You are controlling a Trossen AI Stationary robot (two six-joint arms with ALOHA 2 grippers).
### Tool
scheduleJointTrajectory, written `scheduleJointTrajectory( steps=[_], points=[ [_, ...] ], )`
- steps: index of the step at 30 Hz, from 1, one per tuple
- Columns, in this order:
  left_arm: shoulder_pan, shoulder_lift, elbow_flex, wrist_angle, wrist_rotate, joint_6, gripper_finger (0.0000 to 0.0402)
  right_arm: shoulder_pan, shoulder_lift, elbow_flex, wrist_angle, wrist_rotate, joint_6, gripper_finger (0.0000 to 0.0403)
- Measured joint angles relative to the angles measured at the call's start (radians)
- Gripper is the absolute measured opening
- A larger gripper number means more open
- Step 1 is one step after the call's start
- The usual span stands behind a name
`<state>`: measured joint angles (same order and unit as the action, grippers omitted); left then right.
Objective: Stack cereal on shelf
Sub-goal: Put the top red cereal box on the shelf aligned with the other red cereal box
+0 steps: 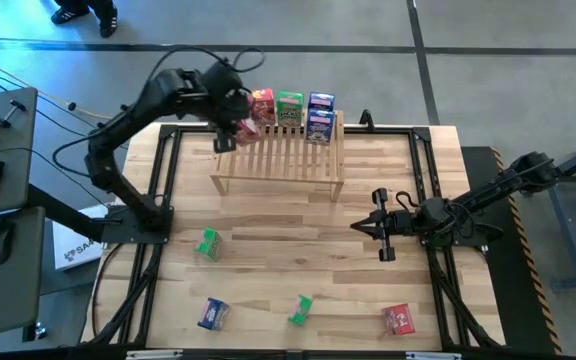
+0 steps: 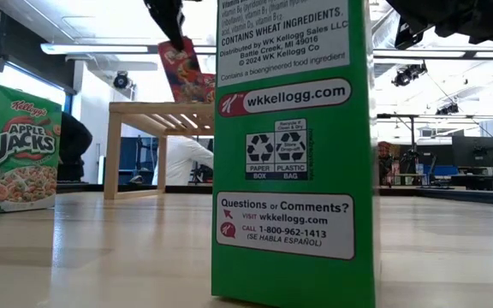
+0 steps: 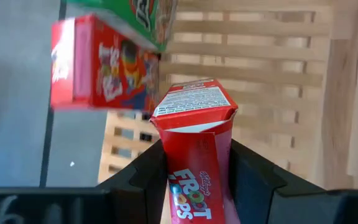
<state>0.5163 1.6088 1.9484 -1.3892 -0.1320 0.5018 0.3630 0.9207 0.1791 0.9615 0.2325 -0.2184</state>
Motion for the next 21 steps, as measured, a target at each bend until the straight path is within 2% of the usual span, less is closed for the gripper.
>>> scheduleJointTrajectory(
  steps=[10,21],
  points=[
    [-0.020,0.072,0.000,0.078,-0.042,-0.019,0.0142,0.000,0.000,0.000,0.000,0.000,0.000,0.0000],
    [-0.020,0.075,0.000,0.108,-0.055,-0.015,0.0208,0.000,0.000,0.000,0.000,0.000,0.000,0.0000]
  ],
)
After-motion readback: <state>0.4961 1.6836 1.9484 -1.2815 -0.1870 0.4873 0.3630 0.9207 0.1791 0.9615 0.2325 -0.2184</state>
